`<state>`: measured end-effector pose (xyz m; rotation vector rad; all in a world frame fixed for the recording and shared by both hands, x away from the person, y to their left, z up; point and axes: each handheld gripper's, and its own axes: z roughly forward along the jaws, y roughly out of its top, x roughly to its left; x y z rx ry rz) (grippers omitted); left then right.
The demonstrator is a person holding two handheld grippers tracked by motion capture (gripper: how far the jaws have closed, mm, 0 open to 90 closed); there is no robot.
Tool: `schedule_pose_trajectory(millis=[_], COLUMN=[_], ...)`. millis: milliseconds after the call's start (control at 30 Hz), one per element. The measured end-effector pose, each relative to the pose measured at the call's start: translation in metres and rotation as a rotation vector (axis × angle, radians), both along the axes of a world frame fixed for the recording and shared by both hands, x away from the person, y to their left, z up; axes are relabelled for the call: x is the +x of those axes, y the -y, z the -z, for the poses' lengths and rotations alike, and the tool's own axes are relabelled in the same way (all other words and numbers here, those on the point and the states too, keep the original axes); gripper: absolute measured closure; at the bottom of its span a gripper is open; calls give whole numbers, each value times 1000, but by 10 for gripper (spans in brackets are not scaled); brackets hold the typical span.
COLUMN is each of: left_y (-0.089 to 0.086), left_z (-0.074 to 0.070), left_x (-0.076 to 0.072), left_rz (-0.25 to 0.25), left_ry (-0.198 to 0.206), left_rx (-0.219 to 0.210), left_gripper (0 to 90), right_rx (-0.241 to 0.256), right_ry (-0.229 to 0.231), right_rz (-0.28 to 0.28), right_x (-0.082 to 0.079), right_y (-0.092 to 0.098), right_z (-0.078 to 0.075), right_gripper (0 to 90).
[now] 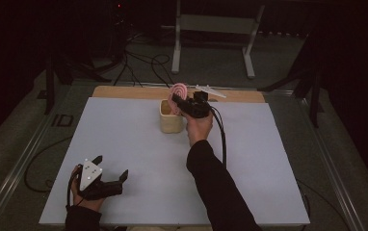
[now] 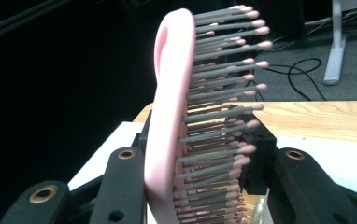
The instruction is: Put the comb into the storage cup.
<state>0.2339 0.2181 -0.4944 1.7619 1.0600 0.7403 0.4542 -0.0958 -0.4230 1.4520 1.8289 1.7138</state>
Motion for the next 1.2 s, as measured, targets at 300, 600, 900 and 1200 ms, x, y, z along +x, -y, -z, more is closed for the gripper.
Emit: schedule_pose_trajectory(millis=[300, 600, 900, 1200], left_y=[1, 2, 4, 6], left_z=[0, 0, 0, 0], left_x=[-1, -1, -1, -2], left_rz=[1, 4, 10, 12], left_ry=[2, 2, 5, 5], left_rx=[3, 15, 26, 35], left_gripper=[4, 5, 6, 6], right_rx=[9, 6, -9, -58], right_ry=[0, 3, -5, -4], right_rz=[2, -9, 20, 27], right_x=[0, -1, 0, 0], right_y=[-3, -3, 4, 12], right_z=[-1, -1, -1, -3], right_gripper=[605, 603, 553, 499])
